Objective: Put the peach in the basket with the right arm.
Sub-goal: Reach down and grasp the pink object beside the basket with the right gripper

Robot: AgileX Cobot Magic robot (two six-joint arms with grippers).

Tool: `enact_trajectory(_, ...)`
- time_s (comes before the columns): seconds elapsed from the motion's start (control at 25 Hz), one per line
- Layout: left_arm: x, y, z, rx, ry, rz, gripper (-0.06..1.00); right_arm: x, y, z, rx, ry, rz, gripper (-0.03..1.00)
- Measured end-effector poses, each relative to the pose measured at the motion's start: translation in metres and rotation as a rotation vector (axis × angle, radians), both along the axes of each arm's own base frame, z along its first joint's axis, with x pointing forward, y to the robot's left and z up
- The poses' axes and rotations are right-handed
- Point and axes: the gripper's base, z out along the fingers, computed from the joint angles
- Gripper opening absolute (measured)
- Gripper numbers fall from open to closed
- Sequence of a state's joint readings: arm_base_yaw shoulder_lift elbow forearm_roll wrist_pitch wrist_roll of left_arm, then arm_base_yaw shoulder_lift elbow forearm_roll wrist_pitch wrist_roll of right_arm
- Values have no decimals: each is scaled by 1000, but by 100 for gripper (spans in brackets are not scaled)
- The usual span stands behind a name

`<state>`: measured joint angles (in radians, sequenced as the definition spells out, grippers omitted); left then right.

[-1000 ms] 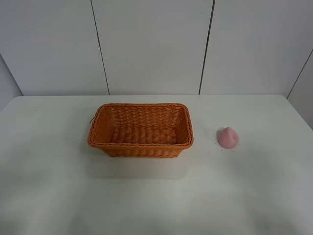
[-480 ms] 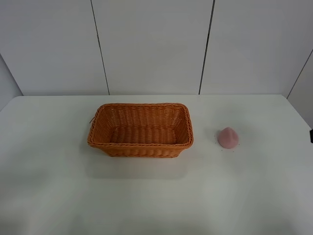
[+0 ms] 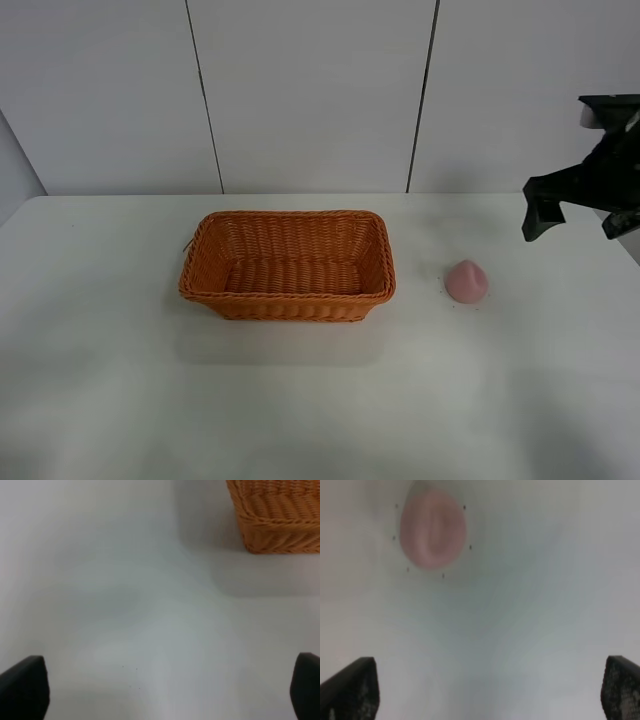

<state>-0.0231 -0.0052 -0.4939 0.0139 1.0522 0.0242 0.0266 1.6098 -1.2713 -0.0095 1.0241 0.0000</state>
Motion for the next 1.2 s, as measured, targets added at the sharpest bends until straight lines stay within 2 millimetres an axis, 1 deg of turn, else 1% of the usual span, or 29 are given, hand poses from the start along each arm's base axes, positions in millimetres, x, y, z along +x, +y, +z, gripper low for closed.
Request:
enact_trajectory(0.04,0,0,0,0,0,0,99,13,0,-9,-1,20,0,68)
enact_trajectory(0.08,0,0,0,0,0,0,99,24,1,-12,-1,22,0,68)
enact_trajectory(0.16,0,0,0,0,0,0,99,47,1,-26,-1,42,0,68)
enact_trajectory(0.2,0,0,0,0,0,0,99,56,2,-29,-1,40,1,68)
enact_trajectory(0.28,0,0,0,0,0,0,99,73,6,-38,-1,46,11,68)
enact_trajectory(0.36,0,0,0,0,0,0,99,82,17,-46,-5,53,37,68)
enact_trajectory(0.48,0,0,0,0,0,0,99,86,37,-54,-7,69,84,68)
enact_trajectory(0.56,0,0,0,0,0,0,99,86,44,-57,-4,77,101,68)
enact_trajectory(0.68,0,0,0,0,0,0,99,86,46,-58,-7,79,105,68)
enact_trajectory(0.8,0,0,0,0,0,0,99,87,43,-62,-8,88,99,68)
enact_trajectory(0.88,0,0,0,0,0,0,99,88,42,-68,-9,109,90,68)
enact_trajectory(0.96,0,0,0,0,0,0,99,89,41,-78,-12,145,89,68)
enact_trajectory(1.2,0,0,0,0,0,0,99,97,42,-122,-15,224,85,68)
